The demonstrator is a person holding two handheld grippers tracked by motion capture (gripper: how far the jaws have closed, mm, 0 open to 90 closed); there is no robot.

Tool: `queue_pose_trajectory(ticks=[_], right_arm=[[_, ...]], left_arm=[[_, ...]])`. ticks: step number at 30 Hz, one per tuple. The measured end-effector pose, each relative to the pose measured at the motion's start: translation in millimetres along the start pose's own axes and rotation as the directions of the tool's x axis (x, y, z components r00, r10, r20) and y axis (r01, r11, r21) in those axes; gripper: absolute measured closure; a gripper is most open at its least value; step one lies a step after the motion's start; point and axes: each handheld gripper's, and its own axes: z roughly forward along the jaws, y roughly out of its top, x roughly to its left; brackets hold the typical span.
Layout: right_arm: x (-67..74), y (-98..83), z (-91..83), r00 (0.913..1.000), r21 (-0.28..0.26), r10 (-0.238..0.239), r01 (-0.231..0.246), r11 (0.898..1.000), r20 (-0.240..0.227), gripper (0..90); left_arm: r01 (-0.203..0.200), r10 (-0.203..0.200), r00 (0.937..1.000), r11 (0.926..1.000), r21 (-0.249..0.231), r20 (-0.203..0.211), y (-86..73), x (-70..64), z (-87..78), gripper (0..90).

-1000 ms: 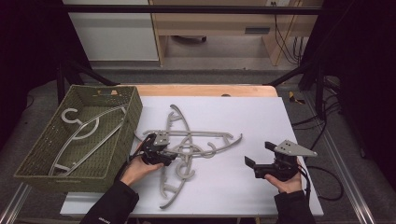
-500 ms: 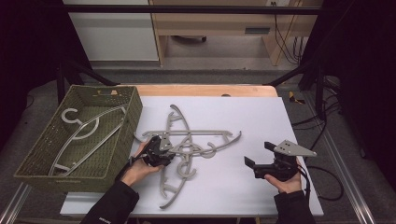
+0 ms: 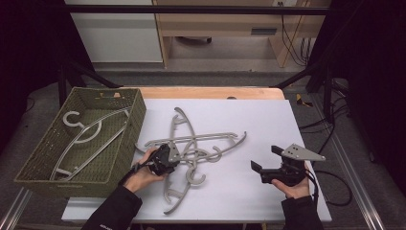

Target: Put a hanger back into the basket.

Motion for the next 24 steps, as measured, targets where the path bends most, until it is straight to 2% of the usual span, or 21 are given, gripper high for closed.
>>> queue_pose_trajectory(ticks=[3,4,6,7,8,9,15,18,19,21,24], right_arm=[[-0.1,0.1,-0.5,1.0000,-0.002,0.000,0.000,1.000,0.000,3.7],[-0.2,0.1,-0.7,1.0000,-0.002,0.000,0.000,1.000,-0.001,3.8],[-0.1,0.3,-0.6,1.0000,-0.005,0.001,-0.001,1.000,-0.001,3.8],[0.0,0.3,-0.6,1.0000,-0.005,0.002,-0.002,1.000,-0.001,3.8],[0.0,0.2,-0.7,1.0000,-0.002,0.000,0.000,1.000,-0.001,3.8],[0.1,0.2,-0.6,1.0000,-0.002,-0.001,0.001,1.000,-0.002,3.8],[0.3,0.3,-0.7,1.0000,-0.003,0.000,0.000,1.000,-0.002,3.9],[0.3,0.3,-0.6,1.0000,-0.003,-0.002,0.002,1.000,-0.004,3.9],[0.4,0.3,-0.5,1.0000,-0.003,-0.002,0.002,1.000,-0.004,3.9],[0.5,0.2,-0.3,1.0000,-0.002,-0.002,0.002,1.000,-0.004,3.9],[0.5,0.3,-0.3,1.0000,-0.002,-0.001,0.001,1.000,-0.005,3.9]], left_arm=[[-0.010,0.010,0.9999,0.9999,0.005,0.012,4.0,-2.7,-3.5,72.2],[-0.009,0.009,0.9999,0.9999,-0.007,0.011,4.8,-4.4,-4.3,73.7],[-0.004,0.004,0.9994,1.0000,0.002,0.035,7.0,-5.3,-6.3,76.3],[0.011,-0.011,0.9988,0.9999,-0.012,0.047,7.5,-6.9,-6.1,78.1],[0.016,-0.015,0.9983,0.9998,-0.010,0.056,8.4,-7.5,-6.7,80.1],[0.037,-0.037,0.9979,0.9993,-0.004,0.053,9.3,-8.0,-6.5,80.7],[0.082,-0.082,0.9950,0.9966,0.006,0.057,6.9,-3.9,-6.1,80.1],[0.095,-0.097,0.9925,0.9950,0.029,0.074,7.0,-3.5,-5.8,73.8],[0.094,-0.096,0.9931,0.9951,0.032,0.067,6.5,-3.6,-4.5,72.5],[0.109,-0.114,0.9901,0.9920,0.063,0.082,5.9,-2.1,-1.6,69.6],[0.129,-0.134,0.9862,0.9901,0.056,0.097,5.3,-0.6,-0.7,71.1]])
